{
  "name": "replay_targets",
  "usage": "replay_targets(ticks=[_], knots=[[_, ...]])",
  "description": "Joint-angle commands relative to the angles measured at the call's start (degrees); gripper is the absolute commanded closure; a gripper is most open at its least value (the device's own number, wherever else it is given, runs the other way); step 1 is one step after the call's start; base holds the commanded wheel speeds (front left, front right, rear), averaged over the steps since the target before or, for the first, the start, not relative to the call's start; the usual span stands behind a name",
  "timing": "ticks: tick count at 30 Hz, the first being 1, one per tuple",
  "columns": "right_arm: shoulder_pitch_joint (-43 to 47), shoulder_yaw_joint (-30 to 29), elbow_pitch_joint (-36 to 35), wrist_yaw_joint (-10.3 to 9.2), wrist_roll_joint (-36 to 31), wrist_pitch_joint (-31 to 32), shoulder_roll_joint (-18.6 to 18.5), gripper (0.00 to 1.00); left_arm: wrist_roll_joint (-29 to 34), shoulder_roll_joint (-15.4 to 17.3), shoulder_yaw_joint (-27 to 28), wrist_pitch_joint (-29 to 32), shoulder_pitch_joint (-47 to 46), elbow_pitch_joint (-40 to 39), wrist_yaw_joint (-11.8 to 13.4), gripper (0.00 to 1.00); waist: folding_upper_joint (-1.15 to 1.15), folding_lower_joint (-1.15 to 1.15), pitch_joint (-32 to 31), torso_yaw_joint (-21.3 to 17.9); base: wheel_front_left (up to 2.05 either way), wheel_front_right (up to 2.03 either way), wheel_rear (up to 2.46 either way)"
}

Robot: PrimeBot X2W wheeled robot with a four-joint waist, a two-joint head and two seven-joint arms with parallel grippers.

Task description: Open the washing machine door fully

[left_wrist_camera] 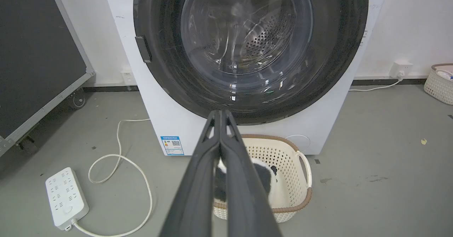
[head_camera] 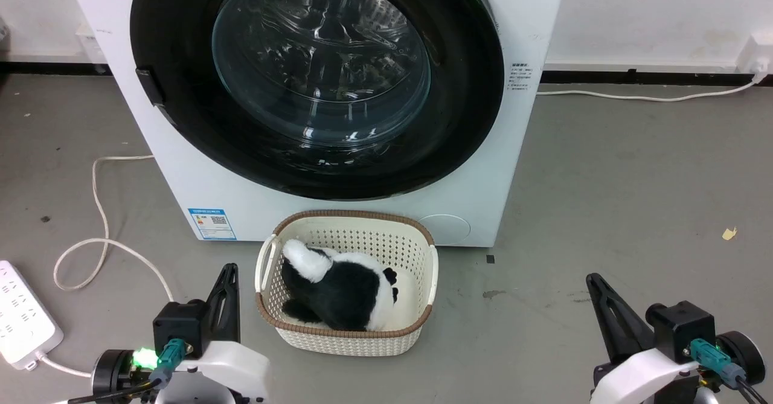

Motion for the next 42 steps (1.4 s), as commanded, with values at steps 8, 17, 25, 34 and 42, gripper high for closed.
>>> replay_targets(ticks=[8, 17, 25, 34, 42], knots=[[-0.7, -0.06, -0.2, -0.04, -0.34, 0.03, 0.3, 1.0, 0.5, 0.11, -0.03, 0.02, 0.82, -0.2, -0.25, 1.0, 0.0, 0.0, 0.0, 0.0, 0.0, 0.0, 0.0], [0.02, 0.01, 0.03, 0.0, 0.04, 0.0, 0.0, 0.0, -0.1, -0.01, -0.01, 0.0, -0.02, 0.02, 0.07, 0.0, 0.0, 0.0, 0.0, 0.0, 0.0, 0.0, 0.0], [0.01, -0.03, 0.31, 0.0, 0.55, -0.6, 0.01, 0.0, -0.32, -0.01, -0.36, -0.6, 0.07, 0.28, 0.39, 0.0, 0.0, 0.0, 0.03, -0.04, 0.0, 0.0, 0.0], [-0.18, -0.05, 0.4, -0.01, 0.77, -1.92, 0.04, 0.0, -0.82, 0.0, -1.02, -1.92, 0.13, 0.66, 0.9, 0.0, 0.0, 0.0, 0.27, 0.02, 0.0, 0.0, 0.0], [-1.02, 0.12, 0.68, -0.01, 1.28, -2.84, -0.22, 0.0, -1.04, 0.01, -1.56, -2.88, 0.02, 0.65, 1.14, 0.0, 0.0, 0.0, 0.89, 0.49, 0.0, 0.0, 0.0]])
